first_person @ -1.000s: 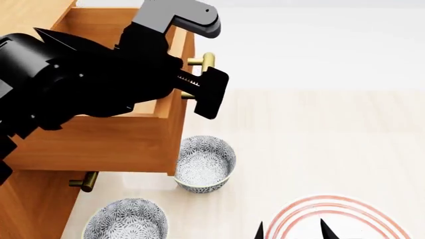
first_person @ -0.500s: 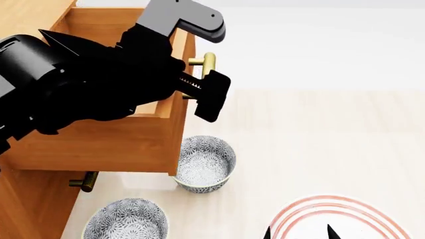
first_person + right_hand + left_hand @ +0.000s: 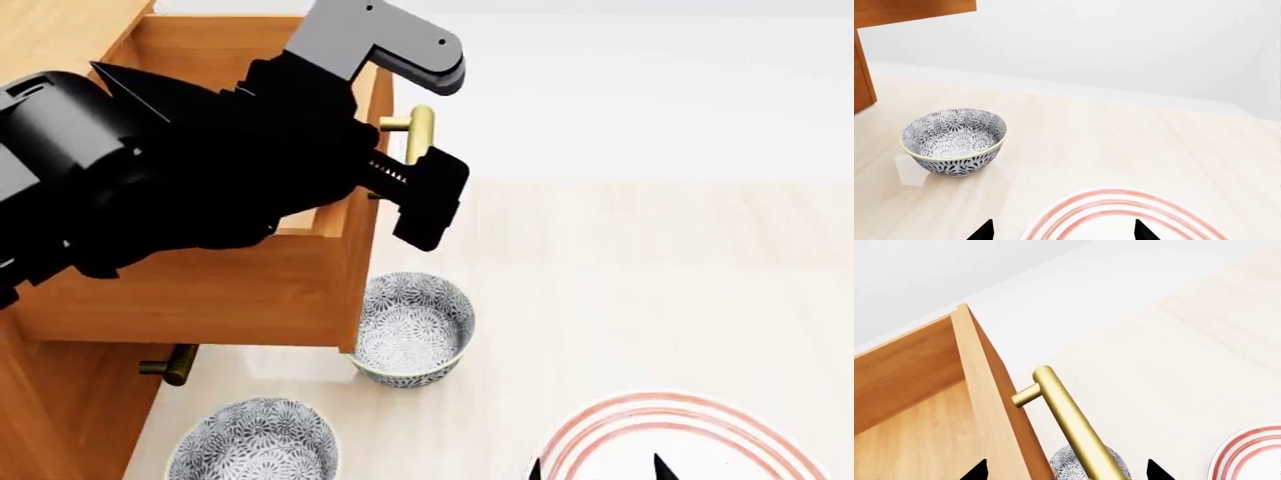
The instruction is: Open the top drawer of the cabinet.
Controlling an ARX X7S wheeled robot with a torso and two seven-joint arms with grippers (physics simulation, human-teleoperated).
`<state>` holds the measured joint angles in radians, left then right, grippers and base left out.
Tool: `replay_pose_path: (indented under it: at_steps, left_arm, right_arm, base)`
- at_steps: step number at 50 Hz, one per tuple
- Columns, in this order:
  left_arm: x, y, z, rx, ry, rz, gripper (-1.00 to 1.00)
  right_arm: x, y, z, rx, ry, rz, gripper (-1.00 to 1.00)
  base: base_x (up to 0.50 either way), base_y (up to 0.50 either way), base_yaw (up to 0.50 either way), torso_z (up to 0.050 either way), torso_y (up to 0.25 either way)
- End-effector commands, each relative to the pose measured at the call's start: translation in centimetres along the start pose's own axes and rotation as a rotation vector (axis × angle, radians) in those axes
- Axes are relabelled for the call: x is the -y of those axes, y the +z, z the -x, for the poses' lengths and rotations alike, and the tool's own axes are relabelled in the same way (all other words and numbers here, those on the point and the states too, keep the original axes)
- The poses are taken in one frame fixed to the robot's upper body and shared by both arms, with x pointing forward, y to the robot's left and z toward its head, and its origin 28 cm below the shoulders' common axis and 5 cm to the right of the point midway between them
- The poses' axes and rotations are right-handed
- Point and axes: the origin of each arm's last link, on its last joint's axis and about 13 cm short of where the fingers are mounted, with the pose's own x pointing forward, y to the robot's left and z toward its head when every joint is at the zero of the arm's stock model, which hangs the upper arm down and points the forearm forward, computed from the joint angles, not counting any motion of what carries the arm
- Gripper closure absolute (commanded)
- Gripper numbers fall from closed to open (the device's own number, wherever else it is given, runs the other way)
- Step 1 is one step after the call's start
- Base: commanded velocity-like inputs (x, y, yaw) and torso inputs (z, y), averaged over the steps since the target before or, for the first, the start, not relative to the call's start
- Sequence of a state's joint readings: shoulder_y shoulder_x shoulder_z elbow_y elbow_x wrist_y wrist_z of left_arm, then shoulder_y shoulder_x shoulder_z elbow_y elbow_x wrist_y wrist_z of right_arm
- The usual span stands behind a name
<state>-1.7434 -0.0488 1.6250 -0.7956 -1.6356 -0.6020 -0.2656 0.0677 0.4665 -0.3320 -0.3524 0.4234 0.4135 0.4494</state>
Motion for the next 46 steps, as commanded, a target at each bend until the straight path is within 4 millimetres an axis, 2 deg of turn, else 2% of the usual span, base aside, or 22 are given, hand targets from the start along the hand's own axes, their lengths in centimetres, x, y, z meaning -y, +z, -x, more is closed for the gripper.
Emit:
replay_pose_path:
  at_steps: [1,13,18,36,42,46]
  left_arm:
    - [4.0,1.9,1.2,0.029,-0.238,0.117,-1.00]
    - [4.0,3.4,2.2,0.078,-0.225,0.097,-1.00]
    - [4.2,4.2,3.2,0.108,-0.218,0.084,-1.00]
    - [4.1,5.3,5.7,0.196,-0.177,0.055,-1.00]
    - [4.0,4.8,7.5,0.295,-0.115,0.026,-1.00]
    - [3.7,4.1,9.6,0.392,-0.069,0.011,-1.00]
  right_arm:
    - [0.0,0.3,0.1,0.004,-0.006,0.012,-1.00]
    - [0.1,0.3,0.2,0.004,-0.013,0.018,-1.00]
    - [0.1,0.4,0.3,0.007,-0.015,0.021,-1.00]
    - [0.2,0.5,0.4,0.012,-0.014,0.021,-1.00]
    - [0.2,0.4,0.5,0.011,-0.012,0.022,-1.00]
    - [0.1,0.2,0.5,0.008,-0.012,0.020,-1.00]
  base:
    - [0.00,0.00,0.00,0.000,0.000]
    - [0.00,0.00,0.00,0.000,0.000]
    - [0.00,0.00,0.00,0.000,0.000]
    - [0.00,0.00,0.00,0.000,0.000]
    - [0.00,0.00,0.00,0.000,0.000]
    - [0.00,0.00,0.00,0.000,0.000]
